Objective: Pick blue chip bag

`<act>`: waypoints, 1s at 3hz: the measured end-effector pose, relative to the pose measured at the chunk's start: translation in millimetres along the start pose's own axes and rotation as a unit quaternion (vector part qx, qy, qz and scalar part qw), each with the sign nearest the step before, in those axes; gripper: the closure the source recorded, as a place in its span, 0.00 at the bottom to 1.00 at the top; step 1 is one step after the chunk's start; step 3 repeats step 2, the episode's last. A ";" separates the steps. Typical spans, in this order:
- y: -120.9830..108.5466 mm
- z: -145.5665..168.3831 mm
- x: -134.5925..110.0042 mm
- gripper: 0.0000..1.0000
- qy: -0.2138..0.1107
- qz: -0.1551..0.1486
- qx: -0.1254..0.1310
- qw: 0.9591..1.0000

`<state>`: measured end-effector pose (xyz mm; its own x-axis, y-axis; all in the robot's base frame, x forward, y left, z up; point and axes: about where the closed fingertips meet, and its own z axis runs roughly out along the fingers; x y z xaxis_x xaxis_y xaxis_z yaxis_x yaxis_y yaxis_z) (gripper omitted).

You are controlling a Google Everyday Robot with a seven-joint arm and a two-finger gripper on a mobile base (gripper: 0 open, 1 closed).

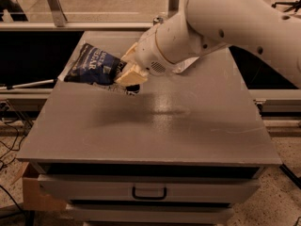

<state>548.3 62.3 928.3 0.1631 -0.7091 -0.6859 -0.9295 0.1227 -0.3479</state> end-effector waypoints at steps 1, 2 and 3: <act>-9.2 -8.2 -5.1 1.00 -0.022 -0.002 0.018 1.000; -11.6 -10.0 -7.3 1.00 -0.029 -0.003 0.023 0.999; -11.6 -10.0 -7.3 1.00 -0.029 -0.003 0.023 0.999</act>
Offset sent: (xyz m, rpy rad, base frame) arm 0.0109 -0.0072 0.0164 0.0771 -0.0486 -0.0148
